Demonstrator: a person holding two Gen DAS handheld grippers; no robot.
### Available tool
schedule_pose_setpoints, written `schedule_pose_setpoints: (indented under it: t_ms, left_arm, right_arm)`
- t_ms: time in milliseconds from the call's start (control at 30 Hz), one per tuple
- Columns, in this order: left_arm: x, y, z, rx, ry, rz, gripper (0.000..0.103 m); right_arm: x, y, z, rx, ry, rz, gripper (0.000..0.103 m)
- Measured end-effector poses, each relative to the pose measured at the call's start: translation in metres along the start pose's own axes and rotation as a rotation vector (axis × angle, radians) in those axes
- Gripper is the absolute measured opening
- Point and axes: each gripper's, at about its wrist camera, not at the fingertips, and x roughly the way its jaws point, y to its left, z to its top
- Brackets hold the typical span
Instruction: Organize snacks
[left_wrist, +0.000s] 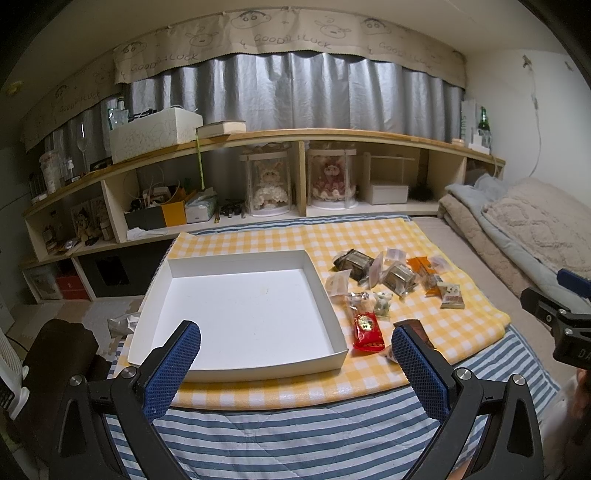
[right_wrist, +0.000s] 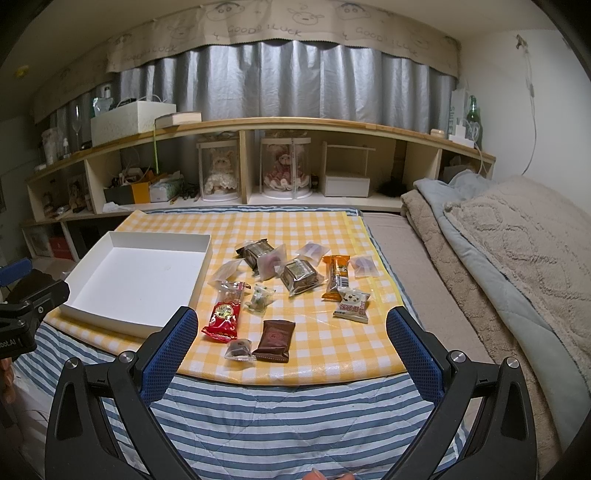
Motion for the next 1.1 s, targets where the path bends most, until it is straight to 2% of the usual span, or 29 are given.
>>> schedule_pose_setpoints:
  t_ms: [900, 1100]
  left_arm:
    - [-0.0002, 0.0001, 0.0026, 0.002, -0.004, 0.001, 0.103]
    - [0.0064, -0.0074, 0.0064, 0.028, 0.021, -0.010, 0.103]
  right_arm:
    - [0.0009, 0.0017, 0.0002, -0.004, 0.000, -0.001, 0.103]
    - [0.0044, -0.0004, 0.0008, 0.010, 0.011, -0.002, 0.103]
